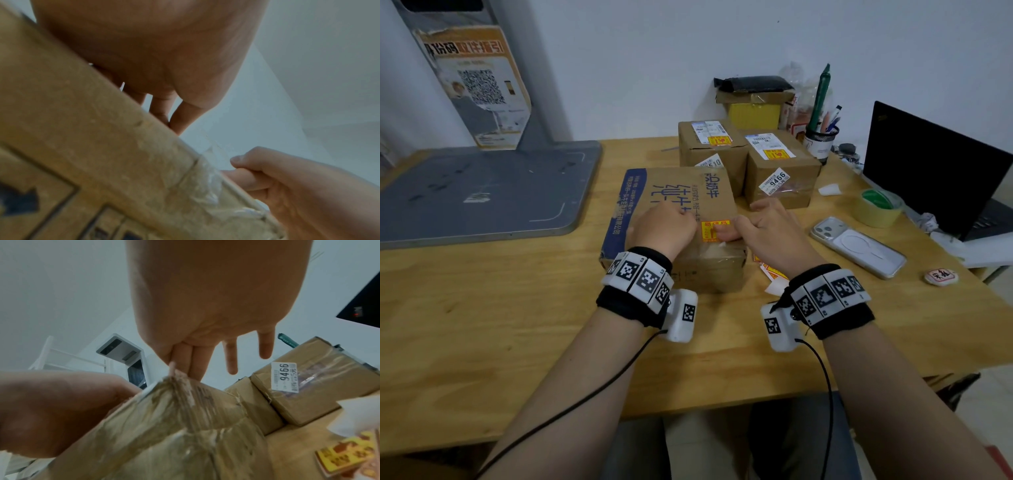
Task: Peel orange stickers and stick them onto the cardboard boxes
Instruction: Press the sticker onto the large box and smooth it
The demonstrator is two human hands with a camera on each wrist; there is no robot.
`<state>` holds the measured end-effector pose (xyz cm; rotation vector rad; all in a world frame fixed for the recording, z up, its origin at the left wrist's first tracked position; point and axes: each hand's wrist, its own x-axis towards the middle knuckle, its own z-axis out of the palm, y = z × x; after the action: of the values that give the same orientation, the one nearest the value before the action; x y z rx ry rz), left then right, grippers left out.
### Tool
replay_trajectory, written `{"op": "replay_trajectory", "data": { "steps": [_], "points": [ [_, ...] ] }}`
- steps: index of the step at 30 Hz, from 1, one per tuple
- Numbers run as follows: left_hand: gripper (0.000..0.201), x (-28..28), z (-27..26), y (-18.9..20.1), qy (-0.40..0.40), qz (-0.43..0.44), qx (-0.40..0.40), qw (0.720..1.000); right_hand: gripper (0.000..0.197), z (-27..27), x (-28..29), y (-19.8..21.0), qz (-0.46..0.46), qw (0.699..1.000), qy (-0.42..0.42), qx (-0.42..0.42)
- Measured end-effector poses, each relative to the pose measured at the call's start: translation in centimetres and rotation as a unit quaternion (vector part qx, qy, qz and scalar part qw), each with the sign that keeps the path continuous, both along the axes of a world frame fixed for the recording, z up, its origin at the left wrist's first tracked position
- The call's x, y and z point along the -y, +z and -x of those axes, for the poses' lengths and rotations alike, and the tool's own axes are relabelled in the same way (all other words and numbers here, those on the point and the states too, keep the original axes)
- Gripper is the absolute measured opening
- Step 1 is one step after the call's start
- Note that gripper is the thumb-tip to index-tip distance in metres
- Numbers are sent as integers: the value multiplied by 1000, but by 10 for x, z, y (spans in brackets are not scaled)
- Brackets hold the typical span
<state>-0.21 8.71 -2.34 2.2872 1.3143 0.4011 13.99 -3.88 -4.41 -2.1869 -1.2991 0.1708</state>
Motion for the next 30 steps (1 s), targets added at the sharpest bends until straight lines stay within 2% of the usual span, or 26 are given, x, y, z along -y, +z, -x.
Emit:
{"op": "replay_trajectory", "data": {
  "steps": [6, 12, 17, 20, 23, 24, 28, 30],
  "points": [
    [39, 1, 1, 0, 4, 4, 6, 1000, 47, -3, -1, 5, 18, 1000, -18, 2],
    [41, 4, 2, 2, 6, 4, 8, 1000, 51, -7, 2, -2, -28, 998, -40, -28],
    [40, 10, 8, 1, -7, -7, 12, 1000, 45, 4, 7, 3, -23, 998, -54, -10],
    [35, 14, 11, -2, -16, 2, 27, 1000, 44, 8, 7, 10, -26, 997, -72, -32],
    [16, 19, 16, 2, -18, 17, 62, 998, 50, 11, 12, 21, -16, 997, -59, -44],
    [15, 20, 18, 4, -11, 18, 73, 997, 48, 12, 14, 23, -18, 997, -52, -55],
    [47, 21, 37, 9, 58, 3, 48, 997, 26, 12, 18, 21, -35, 994, -74, -72],
    [54, 17, 48, 10, 87, 40, 44, 994, 44, 15, 16, 18, 7, 987, -82, -137]
  ]
}}
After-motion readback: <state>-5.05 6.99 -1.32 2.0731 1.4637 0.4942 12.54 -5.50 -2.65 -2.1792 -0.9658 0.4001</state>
